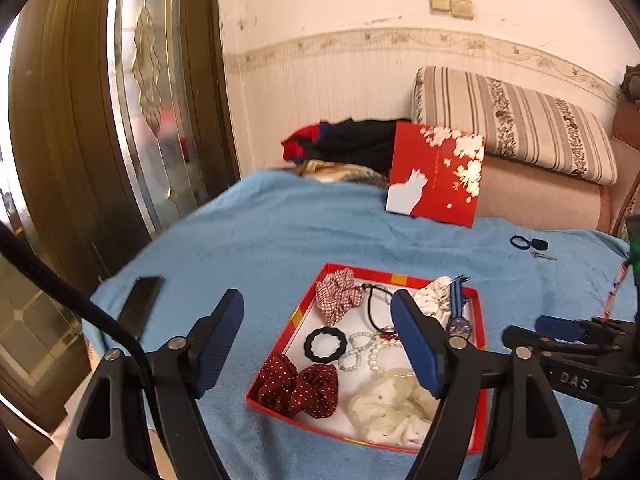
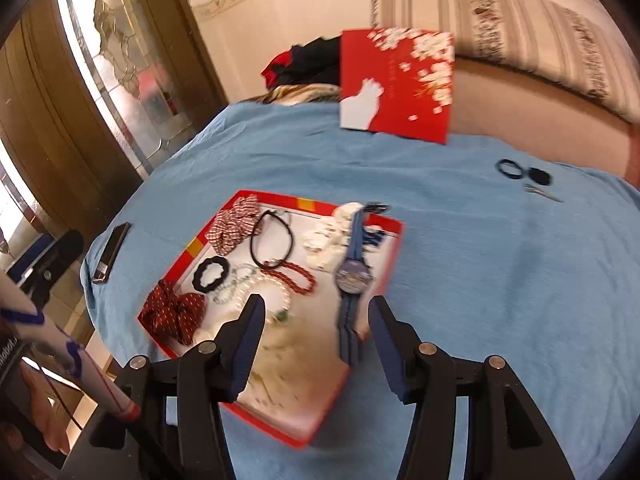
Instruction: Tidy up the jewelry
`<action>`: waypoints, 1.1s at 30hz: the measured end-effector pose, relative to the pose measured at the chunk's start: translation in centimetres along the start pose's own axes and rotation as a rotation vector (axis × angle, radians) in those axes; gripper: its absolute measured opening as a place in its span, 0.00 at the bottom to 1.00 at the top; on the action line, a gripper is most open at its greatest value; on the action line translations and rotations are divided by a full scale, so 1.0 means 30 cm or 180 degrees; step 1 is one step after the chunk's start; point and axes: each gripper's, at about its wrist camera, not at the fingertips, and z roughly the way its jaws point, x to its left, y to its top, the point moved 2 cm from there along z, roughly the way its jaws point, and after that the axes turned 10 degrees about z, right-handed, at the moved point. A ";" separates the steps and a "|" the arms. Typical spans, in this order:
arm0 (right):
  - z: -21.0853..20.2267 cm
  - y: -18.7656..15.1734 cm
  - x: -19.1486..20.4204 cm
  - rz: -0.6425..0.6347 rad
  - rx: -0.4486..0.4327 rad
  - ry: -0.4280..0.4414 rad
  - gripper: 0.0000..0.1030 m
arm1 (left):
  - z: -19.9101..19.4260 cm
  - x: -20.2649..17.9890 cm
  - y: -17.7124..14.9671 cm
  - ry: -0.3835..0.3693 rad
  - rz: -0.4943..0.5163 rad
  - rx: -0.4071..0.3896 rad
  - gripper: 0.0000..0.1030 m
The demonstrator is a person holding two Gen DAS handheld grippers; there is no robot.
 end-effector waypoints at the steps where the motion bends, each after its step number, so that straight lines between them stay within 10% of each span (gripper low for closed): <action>1: -0.026 -0.009 -0.015 0.0008 -0.0026 -0.0027 0.58 | -0.018 -0.011 0.002 0.0015 0.0003 -0.0011 0.76; 18: -0.338 -0.156 -0.183 0.0124 -0.0449 -0.0305 0.62 | -0.364 -0.147 0.009 0.0508 -0.0299 -0.0395 1.00; 33: -0.432 -0.212 -0.119 -0.0075 -0.0574 -0.0502 0.65 | -0.423 -0.170 -0.026 0.0258 -0.0314 -0.0232 1.00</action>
